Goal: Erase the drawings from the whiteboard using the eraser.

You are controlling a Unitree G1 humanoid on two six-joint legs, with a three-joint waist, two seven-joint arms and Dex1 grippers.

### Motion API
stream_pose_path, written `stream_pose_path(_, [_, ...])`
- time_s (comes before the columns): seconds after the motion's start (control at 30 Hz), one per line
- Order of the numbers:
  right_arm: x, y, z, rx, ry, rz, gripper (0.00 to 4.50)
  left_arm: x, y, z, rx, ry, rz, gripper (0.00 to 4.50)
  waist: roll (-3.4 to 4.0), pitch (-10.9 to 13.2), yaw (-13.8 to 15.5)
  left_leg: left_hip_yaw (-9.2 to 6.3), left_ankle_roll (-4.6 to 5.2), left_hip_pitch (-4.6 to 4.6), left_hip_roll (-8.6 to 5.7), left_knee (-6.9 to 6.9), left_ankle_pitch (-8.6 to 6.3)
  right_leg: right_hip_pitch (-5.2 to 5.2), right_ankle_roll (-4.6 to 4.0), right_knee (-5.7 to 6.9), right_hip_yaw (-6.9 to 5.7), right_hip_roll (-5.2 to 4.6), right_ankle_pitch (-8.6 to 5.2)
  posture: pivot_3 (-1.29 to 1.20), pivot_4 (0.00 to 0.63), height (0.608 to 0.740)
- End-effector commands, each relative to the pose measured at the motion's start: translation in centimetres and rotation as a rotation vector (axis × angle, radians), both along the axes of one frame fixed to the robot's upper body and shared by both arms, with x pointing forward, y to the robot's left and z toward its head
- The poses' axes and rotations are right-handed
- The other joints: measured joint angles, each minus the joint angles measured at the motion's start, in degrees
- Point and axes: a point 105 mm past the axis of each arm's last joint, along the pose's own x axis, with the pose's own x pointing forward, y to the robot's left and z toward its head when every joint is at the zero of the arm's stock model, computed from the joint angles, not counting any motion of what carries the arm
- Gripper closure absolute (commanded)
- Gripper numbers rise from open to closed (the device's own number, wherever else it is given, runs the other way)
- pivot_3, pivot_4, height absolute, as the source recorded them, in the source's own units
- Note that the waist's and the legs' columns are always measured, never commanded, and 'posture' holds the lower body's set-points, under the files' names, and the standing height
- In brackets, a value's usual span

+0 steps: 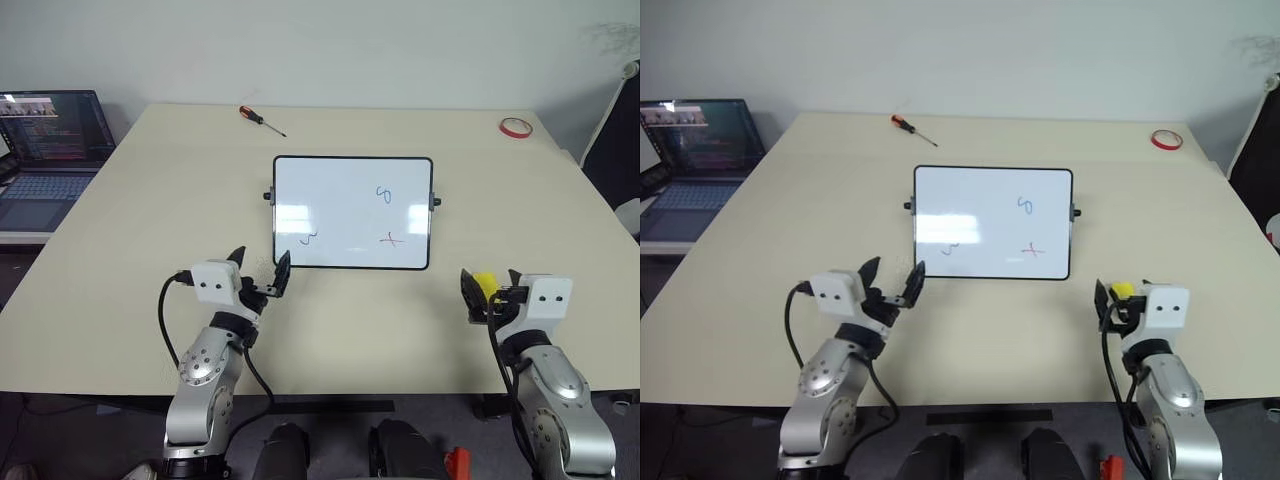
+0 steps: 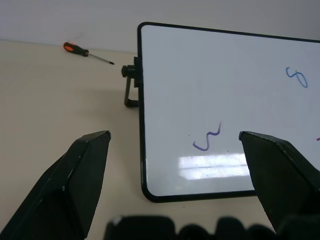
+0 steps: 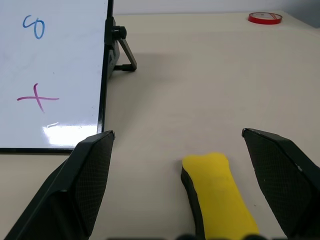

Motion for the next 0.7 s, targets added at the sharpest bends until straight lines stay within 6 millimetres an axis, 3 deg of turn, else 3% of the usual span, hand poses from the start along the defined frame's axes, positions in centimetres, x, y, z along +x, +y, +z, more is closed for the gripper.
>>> stream_pose_path(0.03, [-0.4,-0.5,0.9,-0.007,-0.049,-0.033,0.02,0.0,-0.5,1.2,0.031,-0.045,-0.052,0.0,0.0,0.0,0.0,0.0,0.0,0.0,0.0,0.0,0.0,0.0,0.0,0.0,0.0,0.0,0.0,0.0,0.15,0.74])
stream_pose_path(0.23, [-1.0,-1.1,1.1,-0.021,-0.053,-0.063,0.02,1.4,-1.7,2.4,0.048,-0.058,-0.209,0.0,0.01,0.0,0.0,-0.01,0.0,0.0,-0.02,0.02,0.0,0.0,0.0,0.01,-0.04,0.0,0.0,0.0,0.15,0.74])
stream_pose_path(0.5, [-1.8,-2.1,2.1,-0.045,-0.053,-0.107,0.02,2.0,-9.4,4.5,0.075,-0.054,-0.753,0.0,0.02,0.0,0.0,-0.05,0.0,-0.06,-0.09,0.06,0.0,0.01,0.01,-0.02,-0.12,0.0,0.0,0.0,0.15,0.74])
stream_pose_path(0.7, [-2.1,-2.3,2.1,-0.05,-0.018,-0.115,0.02,1.2,-13.4,3.6,0.124,0.007,-1.039,0.0,0.05,0.0,-0.1,-0.04,0.0,-0.03,-0.08,0.05,0.0,0.0,0.0,0.02,-0.09,0.05,0.0,0.0,0.15,0.74])
